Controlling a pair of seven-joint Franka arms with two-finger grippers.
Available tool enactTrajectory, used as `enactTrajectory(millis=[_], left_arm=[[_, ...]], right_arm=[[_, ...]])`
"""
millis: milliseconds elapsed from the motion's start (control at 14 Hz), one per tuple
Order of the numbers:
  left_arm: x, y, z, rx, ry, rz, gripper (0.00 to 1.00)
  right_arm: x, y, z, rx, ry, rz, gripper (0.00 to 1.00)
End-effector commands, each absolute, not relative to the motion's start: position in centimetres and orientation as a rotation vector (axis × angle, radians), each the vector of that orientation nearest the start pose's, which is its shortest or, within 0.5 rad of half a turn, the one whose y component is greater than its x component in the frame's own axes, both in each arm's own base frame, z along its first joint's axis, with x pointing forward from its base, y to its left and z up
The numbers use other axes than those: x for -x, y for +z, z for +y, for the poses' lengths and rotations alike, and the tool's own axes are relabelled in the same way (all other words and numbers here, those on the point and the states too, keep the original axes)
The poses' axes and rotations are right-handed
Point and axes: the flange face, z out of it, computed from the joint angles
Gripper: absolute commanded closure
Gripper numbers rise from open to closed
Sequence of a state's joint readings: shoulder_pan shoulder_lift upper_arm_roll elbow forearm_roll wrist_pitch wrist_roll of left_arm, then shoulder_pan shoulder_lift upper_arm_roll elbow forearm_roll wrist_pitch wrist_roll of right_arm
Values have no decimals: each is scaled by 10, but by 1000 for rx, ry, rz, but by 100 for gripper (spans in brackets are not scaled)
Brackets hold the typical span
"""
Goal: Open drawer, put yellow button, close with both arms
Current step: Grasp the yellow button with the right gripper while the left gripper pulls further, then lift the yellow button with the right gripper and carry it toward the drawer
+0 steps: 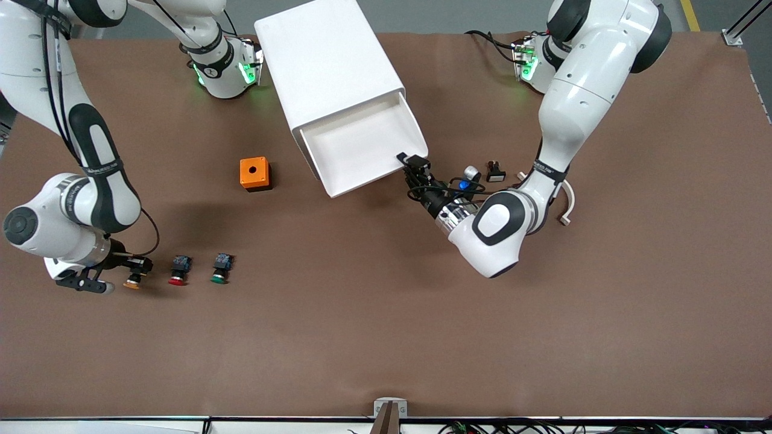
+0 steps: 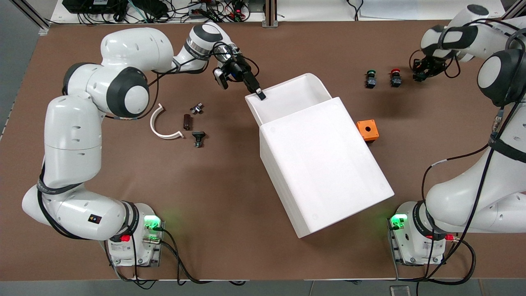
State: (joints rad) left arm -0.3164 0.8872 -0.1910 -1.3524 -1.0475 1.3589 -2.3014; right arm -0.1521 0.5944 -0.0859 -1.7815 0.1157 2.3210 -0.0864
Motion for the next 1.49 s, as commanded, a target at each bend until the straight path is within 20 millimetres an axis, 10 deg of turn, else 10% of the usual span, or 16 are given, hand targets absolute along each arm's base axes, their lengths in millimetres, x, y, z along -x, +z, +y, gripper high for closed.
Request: enactTrajectory(millis=[0, 285, 569, 854, 1424], left_arm=[[-570, 215, -370, 980, 1682, -1842, 82], [-574, 216, -366, 982, 1700, -1849, 72], [-580, 228, -371, 1107, 1757, -1841, 0], [-579, 233, -369, 1208, 1808, -1803, 0], [-624, 295, -333, 1962, 2081, -1578, 0]], right_arm=[[-639, 286, -126, 3013, 131, 466, 100], [-621, 379, -48, 2956, 264, 715, 100], [-593, 453, 36, 2897, 295, 956, 100], [-568, 490, 140, 2815, 302, 1129, 100], [-502, 511, 327, 2666, 205, 1351, 100]])
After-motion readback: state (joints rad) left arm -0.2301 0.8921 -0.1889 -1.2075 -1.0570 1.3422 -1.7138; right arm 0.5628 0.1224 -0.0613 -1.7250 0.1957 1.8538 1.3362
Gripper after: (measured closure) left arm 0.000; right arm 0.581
